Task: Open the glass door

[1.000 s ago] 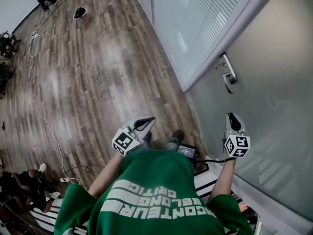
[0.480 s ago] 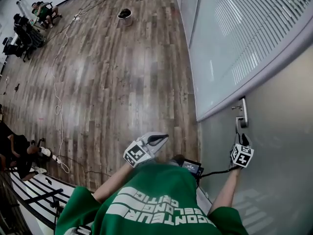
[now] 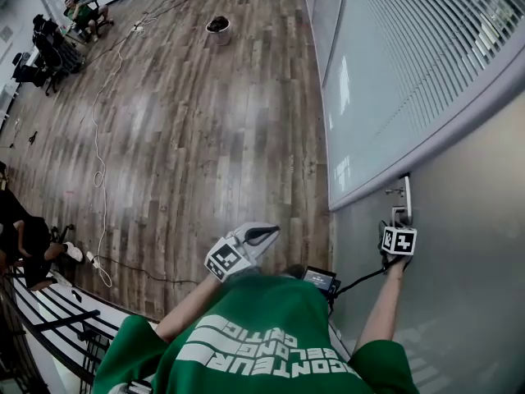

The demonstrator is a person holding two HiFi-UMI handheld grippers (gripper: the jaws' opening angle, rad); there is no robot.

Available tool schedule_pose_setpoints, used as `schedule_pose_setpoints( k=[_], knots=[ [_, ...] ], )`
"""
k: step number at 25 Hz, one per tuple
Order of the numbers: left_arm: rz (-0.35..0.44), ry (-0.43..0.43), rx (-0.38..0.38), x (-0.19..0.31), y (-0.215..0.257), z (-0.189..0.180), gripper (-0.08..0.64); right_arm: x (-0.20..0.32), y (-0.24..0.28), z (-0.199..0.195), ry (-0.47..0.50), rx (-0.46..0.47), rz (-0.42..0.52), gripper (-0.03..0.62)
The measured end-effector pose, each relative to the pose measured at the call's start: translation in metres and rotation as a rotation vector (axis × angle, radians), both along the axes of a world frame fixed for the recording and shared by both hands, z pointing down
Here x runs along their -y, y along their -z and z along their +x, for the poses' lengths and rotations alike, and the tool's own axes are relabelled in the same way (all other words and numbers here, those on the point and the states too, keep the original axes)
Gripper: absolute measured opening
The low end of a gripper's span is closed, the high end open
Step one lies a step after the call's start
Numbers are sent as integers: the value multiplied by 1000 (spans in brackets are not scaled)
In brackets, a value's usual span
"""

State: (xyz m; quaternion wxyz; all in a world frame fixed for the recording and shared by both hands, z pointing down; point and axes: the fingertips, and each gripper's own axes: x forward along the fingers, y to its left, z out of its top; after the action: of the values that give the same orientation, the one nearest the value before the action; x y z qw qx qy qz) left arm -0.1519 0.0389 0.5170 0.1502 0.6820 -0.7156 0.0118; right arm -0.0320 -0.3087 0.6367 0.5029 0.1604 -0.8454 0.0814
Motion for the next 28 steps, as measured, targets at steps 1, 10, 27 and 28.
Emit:
schedule_pose_setpoints(
  k=[1,10,27,28],
  knots=[
    [-2,4,-1,0,-1,-1,12,-1,-5,-6,11,-17,-17,138],
    [-3,27,-2,5,-5,-7,12,0,-30,-2,84,-214,-78,-5],
    [0,28,2,18,-6,2,12,-4,-43,-10,155,-346,-172,-6],
    [-2,29,2,18,-7,4,12,-1,-44,-13,147,-352,-151,-5]
  ],
)
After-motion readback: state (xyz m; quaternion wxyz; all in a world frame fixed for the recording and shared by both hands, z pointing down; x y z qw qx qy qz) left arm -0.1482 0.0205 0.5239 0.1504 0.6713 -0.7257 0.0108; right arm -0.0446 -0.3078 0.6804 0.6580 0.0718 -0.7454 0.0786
